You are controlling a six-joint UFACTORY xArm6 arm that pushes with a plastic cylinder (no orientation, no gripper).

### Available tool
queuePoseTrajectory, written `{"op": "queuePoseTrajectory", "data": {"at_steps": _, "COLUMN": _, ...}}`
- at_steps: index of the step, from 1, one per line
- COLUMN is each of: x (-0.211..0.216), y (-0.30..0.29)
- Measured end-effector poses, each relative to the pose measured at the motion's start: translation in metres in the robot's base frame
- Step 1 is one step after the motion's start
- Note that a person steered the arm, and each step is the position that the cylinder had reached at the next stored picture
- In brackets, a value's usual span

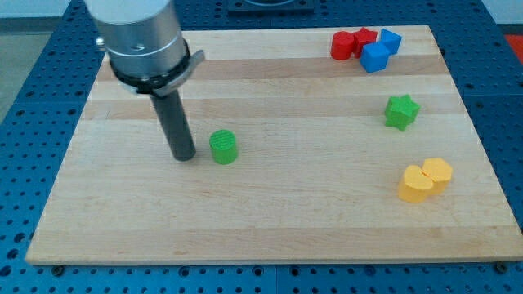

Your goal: Push blue triangle along with red circle closer to line of blocks

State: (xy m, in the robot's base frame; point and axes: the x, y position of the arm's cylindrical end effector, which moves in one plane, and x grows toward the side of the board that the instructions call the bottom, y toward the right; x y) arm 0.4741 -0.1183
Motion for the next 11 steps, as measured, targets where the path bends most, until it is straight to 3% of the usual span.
{"op": "queuePoseTrajectory", "data": {"at_steps": 6, "x": -0.013, "y": 0.174}}
{"op": "queuePoseTrajectory", "data": {"at_steps": 11, "x": -0.043, "y": 0.181}}
